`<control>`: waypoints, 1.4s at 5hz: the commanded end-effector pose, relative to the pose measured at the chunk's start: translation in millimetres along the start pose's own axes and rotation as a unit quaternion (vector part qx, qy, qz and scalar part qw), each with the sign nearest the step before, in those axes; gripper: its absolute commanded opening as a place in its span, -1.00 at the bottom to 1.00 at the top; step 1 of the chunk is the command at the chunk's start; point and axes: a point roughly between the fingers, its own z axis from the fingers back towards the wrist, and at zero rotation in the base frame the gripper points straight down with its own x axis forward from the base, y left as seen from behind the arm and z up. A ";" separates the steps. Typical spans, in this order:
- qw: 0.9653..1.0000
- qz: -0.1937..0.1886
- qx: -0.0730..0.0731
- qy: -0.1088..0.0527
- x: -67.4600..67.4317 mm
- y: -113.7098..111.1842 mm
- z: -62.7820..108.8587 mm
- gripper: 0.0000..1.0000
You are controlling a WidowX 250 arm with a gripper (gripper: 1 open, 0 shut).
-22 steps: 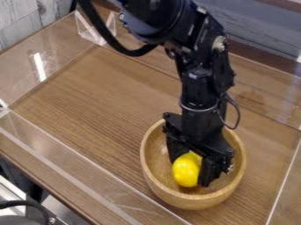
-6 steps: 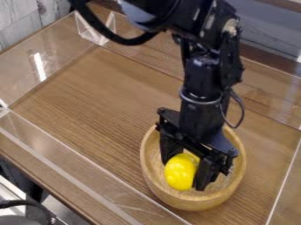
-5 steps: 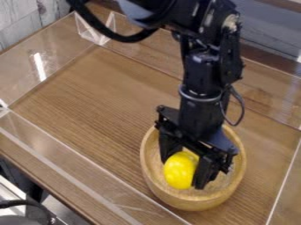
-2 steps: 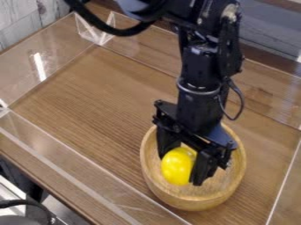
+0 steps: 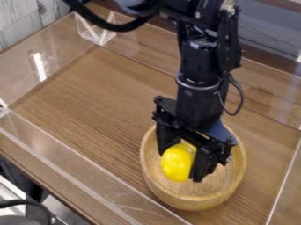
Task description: Remove the lemon from inside the brown bowl and put it on the table
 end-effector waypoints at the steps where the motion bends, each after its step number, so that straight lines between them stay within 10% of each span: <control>1: 0.999 -0.002 -0.002 -0.034 5.1 0.9 16.9 -1.00; 7: 0.999 0.004 -0.010 -0.035 -2.9 6.0 25.0 -1.00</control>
